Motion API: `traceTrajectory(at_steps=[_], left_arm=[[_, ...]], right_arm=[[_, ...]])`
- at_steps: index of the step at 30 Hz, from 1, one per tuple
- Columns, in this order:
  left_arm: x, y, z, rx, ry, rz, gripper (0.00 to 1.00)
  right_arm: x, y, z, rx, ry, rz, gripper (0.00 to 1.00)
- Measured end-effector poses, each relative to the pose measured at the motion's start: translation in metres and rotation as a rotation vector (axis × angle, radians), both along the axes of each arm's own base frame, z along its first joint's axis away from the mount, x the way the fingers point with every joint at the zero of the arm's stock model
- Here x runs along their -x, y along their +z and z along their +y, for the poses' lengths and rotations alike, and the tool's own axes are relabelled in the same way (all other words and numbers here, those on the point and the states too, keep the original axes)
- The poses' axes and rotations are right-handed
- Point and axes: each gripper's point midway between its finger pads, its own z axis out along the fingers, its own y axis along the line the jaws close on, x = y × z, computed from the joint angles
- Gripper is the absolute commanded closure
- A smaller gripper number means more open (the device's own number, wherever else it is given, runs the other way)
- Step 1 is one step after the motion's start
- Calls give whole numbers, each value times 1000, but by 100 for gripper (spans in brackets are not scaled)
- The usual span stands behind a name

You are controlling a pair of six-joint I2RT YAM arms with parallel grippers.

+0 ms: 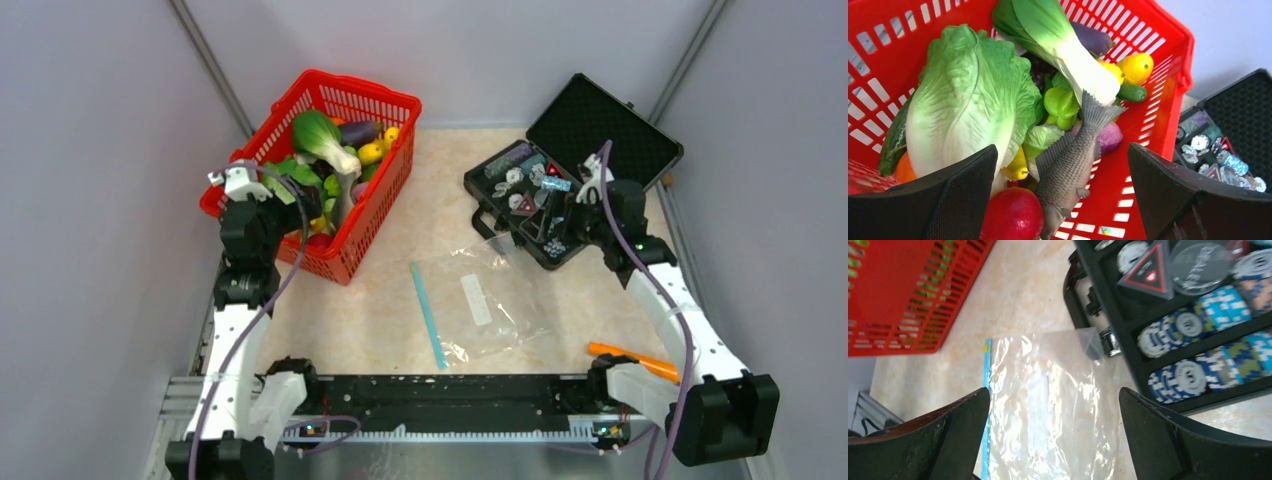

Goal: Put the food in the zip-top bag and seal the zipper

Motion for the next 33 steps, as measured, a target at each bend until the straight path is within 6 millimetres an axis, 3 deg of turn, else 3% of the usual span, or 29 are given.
traceTrajectory(at_steps=[8, 15, 23, 26, 27, 29, 31, 33], left_arm=[[32, 20, -4, 93, 18, -170, 1], [55, 43, -46, 56, -239, -269, 1], [74, 43, -90, 7, -549, -279, 1], [78, 41, -101, 0, -632, -270, 1], [81, 40, -105, -6, -666, -267, 1], [85, 38, -114, -18, -720, -257, 1], [91, 33, -125, -30, -777, -242, 1], [100, 26, -139, -43, -838, -223, 1]], right_arm=[[28, -38, 52, 87, 179, 100, 11], [40, -81, 56, 163, 181, 209, 25], [45, -120, 56, 239, 174, 327, 40], [45, -131, 54, 256, 156, 359, 52], [44, -133, 53, 257, 142, 363, 63], [43, -135, 52, 255, 126, 361, 73], [42, -136, 51, 253, 109, 362, 90], [42, -136, 49, 253, 89, 354, 94]])
